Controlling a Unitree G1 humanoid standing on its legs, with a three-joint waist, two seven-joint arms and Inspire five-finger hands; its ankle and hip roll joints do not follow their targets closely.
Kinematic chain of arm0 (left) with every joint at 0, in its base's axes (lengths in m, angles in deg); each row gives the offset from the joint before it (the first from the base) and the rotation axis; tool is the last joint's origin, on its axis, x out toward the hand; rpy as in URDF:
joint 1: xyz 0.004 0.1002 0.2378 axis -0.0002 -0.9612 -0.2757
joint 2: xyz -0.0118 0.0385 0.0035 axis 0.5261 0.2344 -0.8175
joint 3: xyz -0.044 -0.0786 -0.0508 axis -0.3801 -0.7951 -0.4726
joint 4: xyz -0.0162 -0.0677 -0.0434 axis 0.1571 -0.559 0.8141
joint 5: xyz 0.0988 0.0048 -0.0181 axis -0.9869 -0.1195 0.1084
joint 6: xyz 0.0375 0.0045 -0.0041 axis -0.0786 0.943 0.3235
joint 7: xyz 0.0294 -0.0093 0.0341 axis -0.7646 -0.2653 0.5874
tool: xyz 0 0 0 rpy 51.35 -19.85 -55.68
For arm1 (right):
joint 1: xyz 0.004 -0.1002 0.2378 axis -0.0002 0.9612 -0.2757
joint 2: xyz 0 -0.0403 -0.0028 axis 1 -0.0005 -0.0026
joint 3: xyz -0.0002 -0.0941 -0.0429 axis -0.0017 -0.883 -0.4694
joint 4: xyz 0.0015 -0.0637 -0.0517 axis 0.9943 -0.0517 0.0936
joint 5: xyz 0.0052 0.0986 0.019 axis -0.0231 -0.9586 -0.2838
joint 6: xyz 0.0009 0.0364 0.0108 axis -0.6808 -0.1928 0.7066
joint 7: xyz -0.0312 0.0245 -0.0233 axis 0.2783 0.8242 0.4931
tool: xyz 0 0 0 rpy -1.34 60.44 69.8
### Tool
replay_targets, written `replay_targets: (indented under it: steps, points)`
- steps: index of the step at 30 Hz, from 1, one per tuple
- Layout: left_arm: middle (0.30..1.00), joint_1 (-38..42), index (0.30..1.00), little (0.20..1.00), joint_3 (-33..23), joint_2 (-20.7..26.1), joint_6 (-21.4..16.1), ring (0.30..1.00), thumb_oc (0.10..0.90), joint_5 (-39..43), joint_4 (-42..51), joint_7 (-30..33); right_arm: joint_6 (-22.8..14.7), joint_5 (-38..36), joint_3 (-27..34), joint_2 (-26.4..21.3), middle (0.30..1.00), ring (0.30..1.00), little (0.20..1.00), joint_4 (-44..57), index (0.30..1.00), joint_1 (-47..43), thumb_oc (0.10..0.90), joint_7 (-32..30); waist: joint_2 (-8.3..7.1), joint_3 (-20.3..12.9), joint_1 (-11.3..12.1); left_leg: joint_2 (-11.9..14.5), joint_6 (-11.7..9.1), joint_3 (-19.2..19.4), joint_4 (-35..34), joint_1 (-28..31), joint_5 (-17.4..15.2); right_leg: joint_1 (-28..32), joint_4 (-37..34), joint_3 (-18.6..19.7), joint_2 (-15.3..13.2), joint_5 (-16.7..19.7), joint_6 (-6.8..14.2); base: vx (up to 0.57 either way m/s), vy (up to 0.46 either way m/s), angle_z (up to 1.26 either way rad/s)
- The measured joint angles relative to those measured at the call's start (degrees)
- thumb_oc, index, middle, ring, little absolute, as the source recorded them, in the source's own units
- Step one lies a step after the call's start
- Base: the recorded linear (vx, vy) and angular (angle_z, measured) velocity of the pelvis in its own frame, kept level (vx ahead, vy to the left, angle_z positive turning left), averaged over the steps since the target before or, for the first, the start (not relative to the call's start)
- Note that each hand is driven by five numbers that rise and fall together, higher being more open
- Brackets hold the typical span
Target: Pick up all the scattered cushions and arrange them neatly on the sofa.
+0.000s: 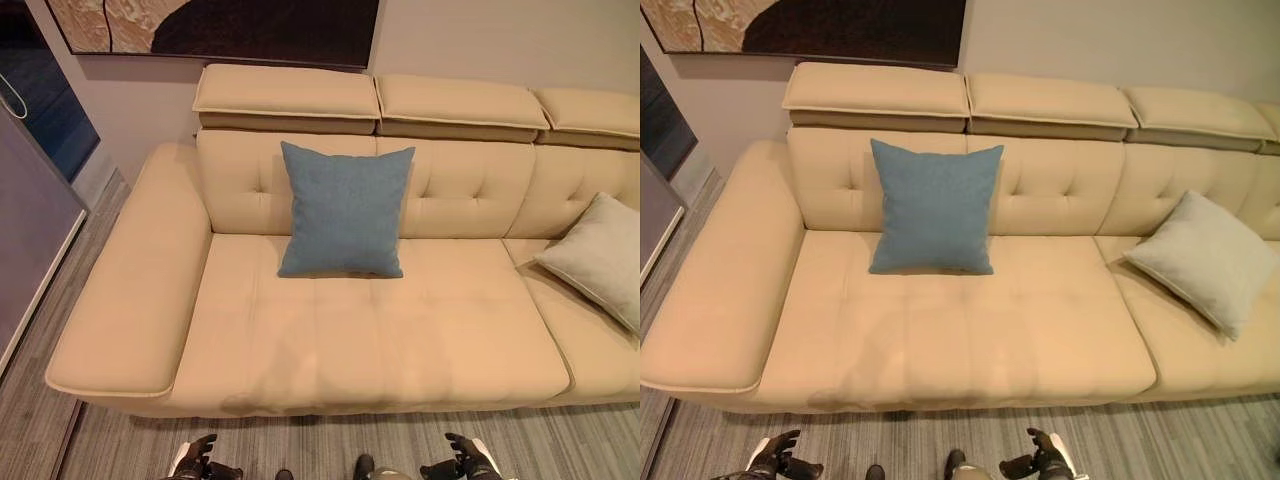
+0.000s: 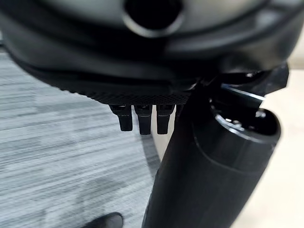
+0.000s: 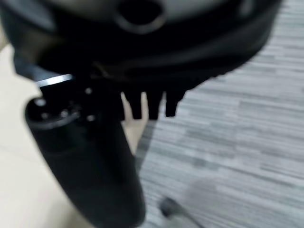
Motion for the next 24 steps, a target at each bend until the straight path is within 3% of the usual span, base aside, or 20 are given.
replay_targets:
  steps: [2,3,5,9,15,17,20,22,24]
  points:
    - [0.900,-0.83,0.900,0.900,-0.04,-0.01,0.01,0.900,0.800,0.02,0.25,-0.04,-0.20,-0.01,-0.03,0.43,0.900,0.900,0.900,0.07,0.900,-0.70,0.800,0.02,-0.69,-0.48,2.11,-0.17,-0.93,1.58,-0.66,-0.21,0.56,4.14,-7.74,-1.42,0.08,0.75,-1.65,-0.03,-0.100,-0.44]
    - [0.900,-0.88,0.900,0.900,-0.13,-0.67,0.36,0.900,0.800,0.04,0.18,-0.06,-0.25,-0.06,0.02,0.24,0.900,0.900,0.900,-0.06,0.900,-1.29,0.800,0.02,-0.11,-0.48,1.69,0.15,-1.82,1.17,-1.03,-0.49,1.18,6.12,-12.77,-1.49,1.36,2.59,-5.92,-0.03,-0.116,-0.21]
    - [0.900,-1.81,0.900,0.900,-0.56,-2.03,0.42,0.900,0.800,0.09,0.26,-0.17,-0.13,-0.27,0.03,0.00,0.900,0.900,0.900,-0.03,0.900,-1.25,0.800,-0.01,0.92,-1.26,1.45,1.38,-3.31,1.09,-2.12,-0.50,2.27,7.73,-17.77,-1.35,3.67,5.36,-6.77,-0.03,-0.099,-0.04]
    - [0.900,-1.70,0.900,0.900,-0.39,-2.43,0.44,0.900,0.800,0.09,0.30,-0.25,-0.12,-0.55,0.15,0.00,0.900,0.900,0.900,-0.01,0.900,-0.60,0.800,-0.03,0.52,-2.25,0.36,3.23,-4.90,0.99,-2.25,-1.37,3.29,8.29,-21.06,-1.13,6.12,6.31,-7.95,-0.01,-0.093,-0.04]
    - [0.900,1.00,0.900,0.900,1.44,-2.74,0.49,0.900,0.800,0.07,0.41,-0.51,0.03,-2.39,1.44,-0.01,0.900,0.900,0.900,-2.04,0.900,1.66,0.800,-0.19,0.74,-2.09,-1.51,4.02,-6.98,-1.01,1.95,-4.19,4.66,8.12,-21.82,-0.99,6.87,7.04,-9.00,-0.09,-0.040,-0.01]
    - [0.900,2.69,0.900,0.900,3.72,-3.01,0.49,0.900,0.800,0.08,0.81,-0.23,0.08,-2.76,1.45,-0.08,0.900,0.900,0.900,-3.58,0.900,1.00,0.800,-0.30,0.39,-0.67,-1.23,3.16,-8.23,-5.70,5.75,-5.69,5.26,7.92,-21.54,1.07,6.08,7.66,-10.09,-0.12,0.039,-0.38]
    - [0.900,2.42,0.900,0.900,4.25,-4.53,0.55,0.900,0.800,0.12,1.18,-0.52,0.10,-2.79,1.39,-0.60,0.900,0.900,0.900,-4.27,0.900,0.03,0.800,-0.35,0.72,-0.28,-1.84,1.69,-8.54,-13.42,5.05,-4.86,5.15,6.41,-20.79,4.33,5.48,9.06,-10.78,-0.07,0.078,-0.57]
    - [0.900,3.39,0.900,0.900,4.25,-4.84,0.52,0.900,0.800,0.26,1.25,-1.01,0.10,-2.79,1.43,-0.89,0.900,0.900,0.900,-4.31,0.900,0.30,0.800,-0.38,0.63,-0.05,-3.18,1.22,-8.65,-14.00,5.06,-4.39,4.94,5.68,-20.86,6.05,5.09,9.77,-10.43,-0.13,0.172,-0.47]
    - [0.900,3.82,0.900,0.900,4.38,-5.20,0.51,0.900,0.800,1.25,1.35,-0.96,0.13,-2.80,1.40,-1.01,0.900,0.900,0.900,-4.31,0.900,-0.09,0.800,-0.40,0.69,-0.03,-2.93,0.86,-7.99,-17.02,3.59,-3.45,4.08,4.48,-20.86,9.04,4.64,10.84,-9.75,-0.10,0.181,-0.74]
